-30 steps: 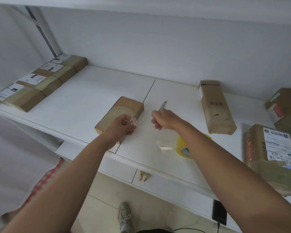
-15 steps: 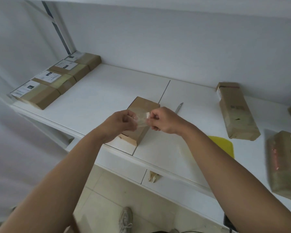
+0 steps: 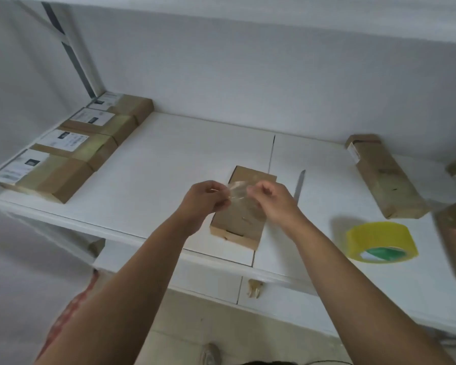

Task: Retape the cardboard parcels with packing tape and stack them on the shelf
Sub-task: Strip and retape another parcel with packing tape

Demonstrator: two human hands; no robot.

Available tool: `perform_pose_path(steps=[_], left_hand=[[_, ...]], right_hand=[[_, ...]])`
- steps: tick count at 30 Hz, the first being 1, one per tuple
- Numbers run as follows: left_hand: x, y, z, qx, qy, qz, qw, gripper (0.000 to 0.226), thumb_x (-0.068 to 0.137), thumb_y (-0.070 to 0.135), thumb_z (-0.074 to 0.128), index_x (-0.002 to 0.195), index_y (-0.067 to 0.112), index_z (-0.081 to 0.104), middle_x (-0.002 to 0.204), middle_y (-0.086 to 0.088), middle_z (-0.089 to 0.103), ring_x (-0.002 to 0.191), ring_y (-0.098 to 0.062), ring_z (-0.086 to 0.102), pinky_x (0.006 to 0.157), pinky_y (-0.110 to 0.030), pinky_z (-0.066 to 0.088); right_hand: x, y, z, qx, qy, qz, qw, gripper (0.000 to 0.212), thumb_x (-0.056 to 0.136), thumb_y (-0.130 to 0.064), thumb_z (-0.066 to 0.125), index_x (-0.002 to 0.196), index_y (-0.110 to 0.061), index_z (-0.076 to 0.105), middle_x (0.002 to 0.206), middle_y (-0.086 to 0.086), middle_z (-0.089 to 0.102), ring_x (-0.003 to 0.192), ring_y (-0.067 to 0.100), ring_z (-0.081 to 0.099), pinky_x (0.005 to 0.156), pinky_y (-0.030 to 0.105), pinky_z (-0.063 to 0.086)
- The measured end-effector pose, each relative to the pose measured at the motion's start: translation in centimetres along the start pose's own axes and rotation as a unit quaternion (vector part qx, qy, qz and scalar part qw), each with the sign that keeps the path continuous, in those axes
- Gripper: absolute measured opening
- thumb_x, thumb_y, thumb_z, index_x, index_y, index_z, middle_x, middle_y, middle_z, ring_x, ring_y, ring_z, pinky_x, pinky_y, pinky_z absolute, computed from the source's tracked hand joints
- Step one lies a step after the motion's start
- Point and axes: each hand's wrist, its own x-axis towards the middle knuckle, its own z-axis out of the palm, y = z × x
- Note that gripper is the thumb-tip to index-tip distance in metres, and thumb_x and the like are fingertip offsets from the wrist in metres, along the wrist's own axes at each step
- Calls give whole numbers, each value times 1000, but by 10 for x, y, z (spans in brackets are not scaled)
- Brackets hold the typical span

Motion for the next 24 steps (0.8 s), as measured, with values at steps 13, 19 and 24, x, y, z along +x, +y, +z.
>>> perform_pose_path(steps=[13, 19, 24], left_hand=[[5, -18, 28, 109, 25, 26, 993, 22, 92, 11, 57, 74, 22, 61, 72, 6, 65, 76, -18, 61, 84, -41, 53], [4, -16, 29, 197, 42, 52, 978, 19, 94, 17, 53, 79, 27, 61, 85, 3, 68, 88, -20, 65, 88, -35, 52], [2, -18, 24, 271, 13, 56, 961, 11, 94, 20, 56, 90, 21, 66, 86, 2, 68, 86, -17, 64, 79, -27, 50]], right_hand=[[-32, 20, 22, 123, 126, 100, 979, 14, 91, -10, 68, 85, -10, 55, 69, 4, 63, 64, 16, 58, 68, 28, 49], [-40, 20, 23, 184, 126, 114, 968, 9, 93, -7, 61, 86, -3, 61, 69, 7, 65, 60, 15, 56, 56, 22, 47], [-41, 24, 22, 52, 127, 132, 982, 28, 97, -25, 57, 71, -14, 54, 65, -2, 60, 62, 14, 52, 62, 27, 41]])
